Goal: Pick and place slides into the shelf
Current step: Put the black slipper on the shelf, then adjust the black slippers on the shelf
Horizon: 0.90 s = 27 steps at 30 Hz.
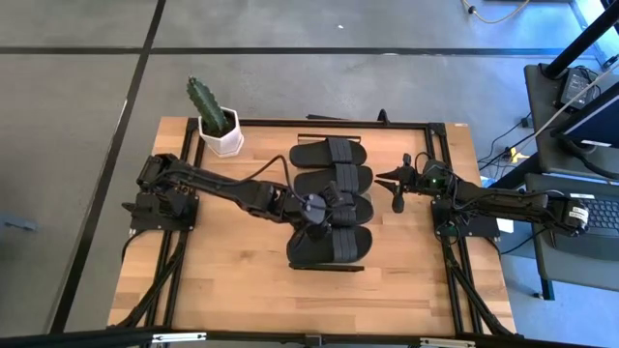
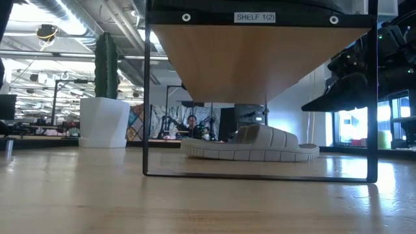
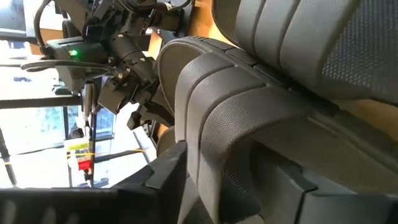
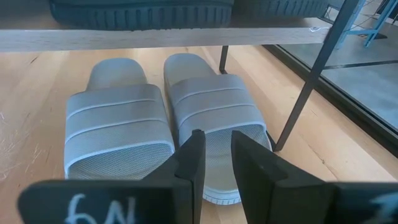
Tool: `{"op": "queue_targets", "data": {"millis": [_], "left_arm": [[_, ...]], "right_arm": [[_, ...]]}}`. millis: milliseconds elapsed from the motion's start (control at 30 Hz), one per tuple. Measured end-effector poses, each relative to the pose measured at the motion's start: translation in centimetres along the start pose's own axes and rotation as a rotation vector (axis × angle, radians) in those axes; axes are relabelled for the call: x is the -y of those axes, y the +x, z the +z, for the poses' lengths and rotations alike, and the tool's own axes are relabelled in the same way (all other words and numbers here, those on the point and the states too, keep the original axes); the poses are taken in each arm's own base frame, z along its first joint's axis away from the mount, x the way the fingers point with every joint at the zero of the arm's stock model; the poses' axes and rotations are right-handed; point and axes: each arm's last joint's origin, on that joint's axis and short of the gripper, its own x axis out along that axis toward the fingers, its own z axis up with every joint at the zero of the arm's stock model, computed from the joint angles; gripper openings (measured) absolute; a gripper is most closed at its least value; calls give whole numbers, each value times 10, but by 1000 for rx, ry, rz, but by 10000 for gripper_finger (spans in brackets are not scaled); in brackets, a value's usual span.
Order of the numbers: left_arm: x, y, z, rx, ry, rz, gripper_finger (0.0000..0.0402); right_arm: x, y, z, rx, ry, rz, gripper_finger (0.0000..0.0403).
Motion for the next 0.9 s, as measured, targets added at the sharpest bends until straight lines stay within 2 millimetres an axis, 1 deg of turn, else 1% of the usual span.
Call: {"op": "queue_targets", "data": {"millis": [67, 167, 300, 367, 467, 567, 633, 700, 800, 900], "left_arm": [[1, -1, 1, -7, -20, 3, 170], [4, -3, 2, -39, -22, -4, 175], [3, -16, -2, -72, -80, -13, 176], [1, -26, -4, -59, -147, -32, 176], [-2, -42, -13, -42, -262, -80, 177], [-6, -54, -25, -25, -438, -147, 177], [-7, -58, -34, 8, -552, -237, 177], [-8, -60, -39, 55, -613, -326, 177], [-8, -60, -43, 104, -633, -400, 177], [-7, -60, -43, 103, -623, -411, 177]], "right_arm": [[0, 0, 0, 0, 0, 0, 80], [0, 0, 0, 0, 0, 0, 80], [0, 0, 0, 0, 1, 0, 80], [0, 0, 0, 0, 1, 0, 80], [0, 0, 0, 0, 7, 0, 80], [0, 0, 1, 2, 93, 1, 80], [0, 1, 6, 17, 153, 24, 80], [0, 1, 14, 43, 180, 88, 80], [0, 2, 32, 68, 195, 176, 80], [2, 1, 51, 21, 201, 177, 80]]}}
